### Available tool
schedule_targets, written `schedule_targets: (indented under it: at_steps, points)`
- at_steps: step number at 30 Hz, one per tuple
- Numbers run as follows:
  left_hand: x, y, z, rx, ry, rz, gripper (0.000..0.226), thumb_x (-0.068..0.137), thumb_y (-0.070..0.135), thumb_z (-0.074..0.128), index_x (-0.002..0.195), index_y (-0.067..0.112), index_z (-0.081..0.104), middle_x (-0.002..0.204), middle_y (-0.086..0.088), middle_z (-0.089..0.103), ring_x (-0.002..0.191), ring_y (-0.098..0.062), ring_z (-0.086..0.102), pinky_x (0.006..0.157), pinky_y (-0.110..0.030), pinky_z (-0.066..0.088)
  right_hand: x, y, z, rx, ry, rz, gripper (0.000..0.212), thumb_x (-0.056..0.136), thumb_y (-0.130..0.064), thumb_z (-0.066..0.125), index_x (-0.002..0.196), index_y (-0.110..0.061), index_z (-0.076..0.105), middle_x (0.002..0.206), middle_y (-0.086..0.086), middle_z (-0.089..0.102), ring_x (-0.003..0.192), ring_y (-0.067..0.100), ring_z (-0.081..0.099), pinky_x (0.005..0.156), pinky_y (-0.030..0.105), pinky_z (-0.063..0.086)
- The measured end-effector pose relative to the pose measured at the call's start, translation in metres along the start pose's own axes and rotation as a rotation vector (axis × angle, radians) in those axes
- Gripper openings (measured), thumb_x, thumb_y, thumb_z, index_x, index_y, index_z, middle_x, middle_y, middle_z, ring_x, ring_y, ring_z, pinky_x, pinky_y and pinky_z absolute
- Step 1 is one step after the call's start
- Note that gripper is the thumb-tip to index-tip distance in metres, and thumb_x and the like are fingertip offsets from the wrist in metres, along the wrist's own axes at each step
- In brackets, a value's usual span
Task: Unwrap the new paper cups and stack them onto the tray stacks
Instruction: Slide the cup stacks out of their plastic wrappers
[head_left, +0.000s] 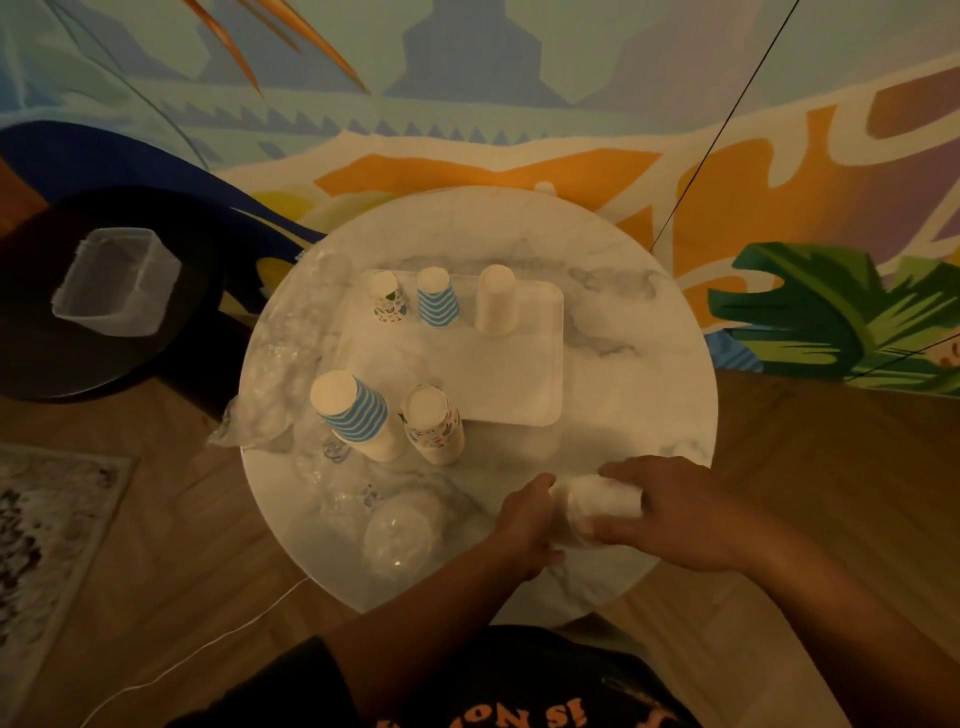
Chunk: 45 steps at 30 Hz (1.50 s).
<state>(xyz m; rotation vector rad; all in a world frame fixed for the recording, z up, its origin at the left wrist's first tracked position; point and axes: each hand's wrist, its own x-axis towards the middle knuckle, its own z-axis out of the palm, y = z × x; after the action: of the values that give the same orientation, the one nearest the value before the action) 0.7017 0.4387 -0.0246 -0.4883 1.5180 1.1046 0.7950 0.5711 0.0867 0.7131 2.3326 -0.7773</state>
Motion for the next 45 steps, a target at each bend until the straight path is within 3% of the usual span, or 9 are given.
schedule_targets:
  at_steps: [5,10,13,21,26,29,33,40,45]
  points:
    - [-0.011,0.016,0.010,-0.128,0.002,0.042,0.027,0.095,0.040,0.059,0.106,0.017,0.068,0.108,-0.013,0.072,0.095,-0.032,0.070,0.070,-0.040,0.061,-0.007,0.001,-0.006,0.186,-0.027,0.040,0.117,0.053,-0.106,0.029,0.146,-0.038,0.050,0.148,-0.011,0.053,0.122,0.009,0.054,0.099,0.027,0.042]
    - [-0.022,0.040,0.009,-0.202,-0.002,0.139,0.028,0.096,0.038,0.059,0.115,0.018,0.064,0.114,-0.012,0.069,0.102,-0.031,0.067,0.077,-0.046,0.062,-0.009,0.012,-0.001,0.358,0.051,0.068,0.081,0.082,-0.076,0.053,0.151,-0.035,0.041,0.154,-0.009,0.046,0.138,0.015,0.046,0.102,0.024,0.033]
    - [-0.031,0.050,0.008,-0.214,-0.015,0.214,0.037,0.097,0.041,0.058,0.126,0.018,0.057,0.121,-0.010,0.065,0.107,-0.031,0.065,0.078,-0.048,0.061,-0.013,0.024,0.001,0.328,0.062,0.069,0.088,0.082,-0.075,0.055,0.156,-0.034,0.031,0.156,-0.008,0.041,0.135,0.014,0.045,0.102,0.027,0.036]
    - [-0.057,0.086,-0.007,-0.235,-0.004,0.371,0.045,0.092,0.060,0.061,0.104,0.017,0.063,0.119,-0.009,0.068,0.110,-0.029,0.065,0.090,-0.054,0.057,-0.016,0.018,0.017,0.408,0.318,-0.193,0.078,0.082,-0.068,0.061,0.149,-0.056,0.023,0.135,-0.035,0.045,0.117,-0.023,0.043,0.091,0.007,0.038]
    - [-0.068,0.107,-0.023,-0.205,0.013,0.487,0.099,0.058,0.080,0.076,0.129,0.014,0.060,0.117,-0.004,0.073,0.105,-0.021,0.071,0.089,-0.046,0.060,-0.010,-0.006,0.038,0.473,0.426,-0.280,0.083,0.088,-0.058,0.064,0.158,-0.042,0.021,0.141,-0.023,0.048,0.126,-0.012,0.044,0.099,0.007,0.034]
    - [-0.077,0.107,-0.025,-0.222,-0.033,0.647,0.053,0.090,0.059,0.064,0.120,0.015,0.068,0.113,-0.004,0.076,0.107,-0.019,0.071,0.099,-0.043,0.056,-0.010,-0.020,0.047,0.532,0.479,-0.269,0.084,0.085,-0.060,0.064,0.156,-0.044,0.022,0.133,-0.030,0.047,0.122,-0.012,0.047,0.094,0.004,0.036]
    - [-0.077,0.103,-0.033,-0.235,-0.045,0.817,0.030,0.102,0.048,0.051,0.105,0.029,0.074,0.110,0.001,0.076,0.110,-0.017,0.070,0.100,-0.040,0.054,-0.006,-0.040,0.050,0.642,0.530,-0.265,0.081,0.082,-0.058,0.068,0.152,-0.050,0.028,0.140,-0.035,0.044,0.125,-0.020,0.043,0.100,0.006,0.035]
    - [-0.076,0.102,-0.038,-0.115,-0.048,0.938,0.018,0.100,0.041,0.057,0.107,0.031,0.070,0.107,0.005,0.075,0.106,-0.015,0.070,0.095,-0.040,0.057,0.007,-0.062,0.048,0.790,0.542,-0.249,0.086,0.078,-0.064,0.066,0.154,-0.045,0.029,0.143,-0.031,0.046,0.126,-0.018,0.045,0.100,0.003,0.038]
    - [-0.077,0.100,-0.053,0.009,-0.167,0.741,0.059,0.084,0.058,0.072,0.130,0.024,0.057,0.124,-0.002,0.070,0.116,-0.019,0.067,0.098,-0.045,0.056,0.015,-0.062,0.036,0.852,0.523,-0.282,0.078,0.082,-0.050,0.070,0.151,-0.042,0.034,0.137,-0.036,0.045,0.118,-0.027,0.044,0.092,0.000,0.039]
